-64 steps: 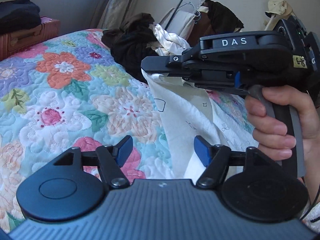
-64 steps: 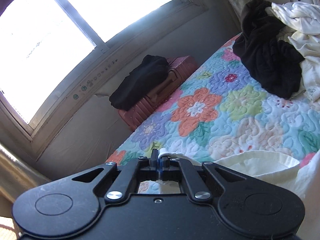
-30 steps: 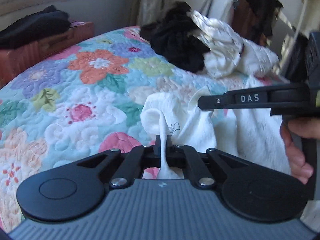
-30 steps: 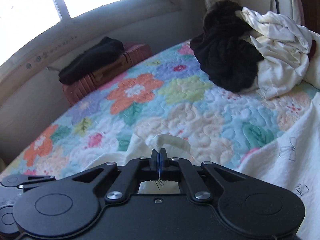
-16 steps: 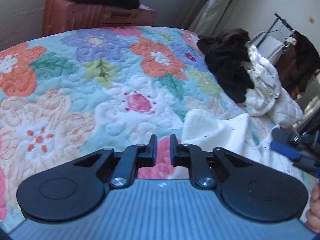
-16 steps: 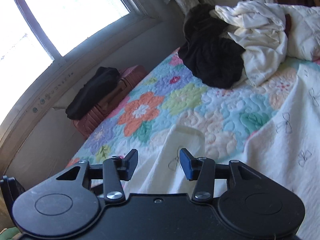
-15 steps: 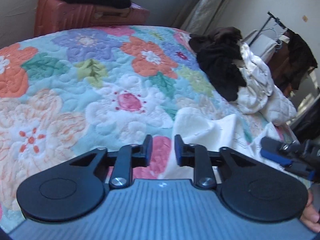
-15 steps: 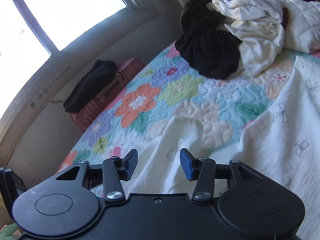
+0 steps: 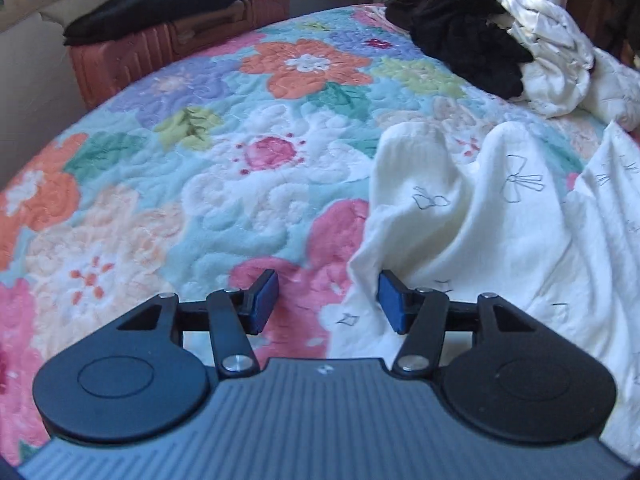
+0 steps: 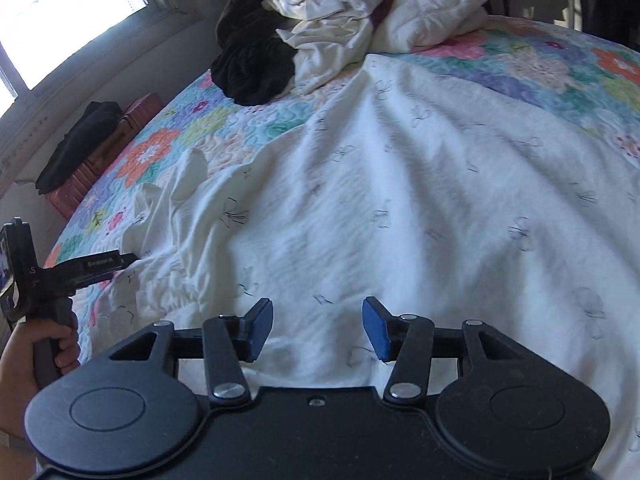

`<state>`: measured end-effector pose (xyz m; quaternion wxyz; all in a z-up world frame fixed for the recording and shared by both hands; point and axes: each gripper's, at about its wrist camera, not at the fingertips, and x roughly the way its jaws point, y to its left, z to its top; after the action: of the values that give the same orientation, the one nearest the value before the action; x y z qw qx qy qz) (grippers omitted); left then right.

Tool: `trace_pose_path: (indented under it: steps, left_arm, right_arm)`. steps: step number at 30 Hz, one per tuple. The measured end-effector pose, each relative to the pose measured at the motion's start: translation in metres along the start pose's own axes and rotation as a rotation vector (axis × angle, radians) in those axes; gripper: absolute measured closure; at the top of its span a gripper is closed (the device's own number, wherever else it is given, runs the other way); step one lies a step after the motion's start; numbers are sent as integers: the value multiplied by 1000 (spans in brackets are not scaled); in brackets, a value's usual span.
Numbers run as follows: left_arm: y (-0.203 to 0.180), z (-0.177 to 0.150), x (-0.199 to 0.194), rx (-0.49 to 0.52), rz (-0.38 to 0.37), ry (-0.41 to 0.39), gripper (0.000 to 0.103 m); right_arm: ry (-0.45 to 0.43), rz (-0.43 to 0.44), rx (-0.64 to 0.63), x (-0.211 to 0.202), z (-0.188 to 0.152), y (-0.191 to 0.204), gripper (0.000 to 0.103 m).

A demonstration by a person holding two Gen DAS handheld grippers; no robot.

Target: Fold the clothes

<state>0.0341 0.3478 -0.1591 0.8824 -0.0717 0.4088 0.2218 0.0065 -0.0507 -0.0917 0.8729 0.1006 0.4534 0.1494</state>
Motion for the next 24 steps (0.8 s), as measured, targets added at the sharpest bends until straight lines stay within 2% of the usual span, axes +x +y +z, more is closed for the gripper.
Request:
trace_pose_path:
  steps: [2, 4, 8, 13, 18, 20, 22, 24]
  left_arm:
    - [8, -1, -8, 7, 90, 2, 51]
    - [19, -3, -23, -17, 81, -10, 51]
    - [26, -6, -64, -32, 37, -59, 50]
    - [19, -17, -126, 27, 24, -139, 47]
    - [14, -35, -190, 145, -34, -176, 43]
    - [11, -39, -216, 215, -23, -198, 34]
    - [9, -45, -236, 284, -3, -213, 31]
    - [5, -54, -254, 362, -23, -194, 30]
  right_arm:
    - [-12, -16, 33, -30, -9, -25, 46]
    - [-29, -28, 56, -57, -19, -47, 38]
    - [-59, -71, 55, -91, -43, -76, 38]
    - [-97, -20, 54, -137, -64, -87, 38]
    - [-82, 60, 21, -187, -74, -82, 38]
    - [-64, 106, 19, -209, -79, -80, 38]
    - [-38, 127, 6, -226, -86, -77, 38]
    - [0, 146, -20, -237, -96, -75, 35]
